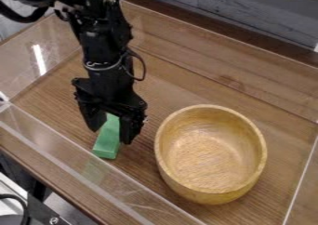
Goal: Put the green block in the brown bowl
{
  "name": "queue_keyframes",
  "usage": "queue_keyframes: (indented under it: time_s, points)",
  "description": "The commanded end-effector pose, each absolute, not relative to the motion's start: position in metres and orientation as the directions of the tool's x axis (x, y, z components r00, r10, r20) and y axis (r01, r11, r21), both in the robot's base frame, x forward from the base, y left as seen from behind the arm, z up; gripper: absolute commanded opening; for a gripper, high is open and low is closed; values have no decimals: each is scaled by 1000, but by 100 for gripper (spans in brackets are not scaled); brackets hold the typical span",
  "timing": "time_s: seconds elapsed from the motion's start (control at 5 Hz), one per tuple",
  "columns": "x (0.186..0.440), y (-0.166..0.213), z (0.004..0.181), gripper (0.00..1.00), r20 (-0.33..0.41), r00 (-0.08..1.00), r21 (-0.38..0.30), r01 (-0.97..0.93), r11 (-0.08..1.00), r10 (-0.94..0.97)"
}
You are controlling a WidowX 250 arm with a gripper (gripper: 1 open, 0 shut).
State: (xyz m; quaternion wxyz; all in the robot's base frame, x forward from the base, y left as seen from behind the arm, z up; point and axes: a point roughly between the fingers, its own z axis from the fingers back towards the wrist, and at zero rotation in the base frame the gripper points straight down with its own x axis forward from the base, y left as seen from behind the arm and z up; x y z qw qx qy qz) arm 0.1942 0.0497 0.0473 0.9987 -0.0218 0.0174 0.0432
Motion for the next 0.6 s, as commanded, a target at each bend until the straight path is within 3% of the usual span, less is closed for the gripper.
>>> queue_keyframes:
  time_s: [0.0, 0.4]
  points:
    - [199, 53, 48, 100, -5, 996, -43, -87, 995, 87]
    - [201, 52, 39, 100, 4, 996, -54, -94, 994, 94]
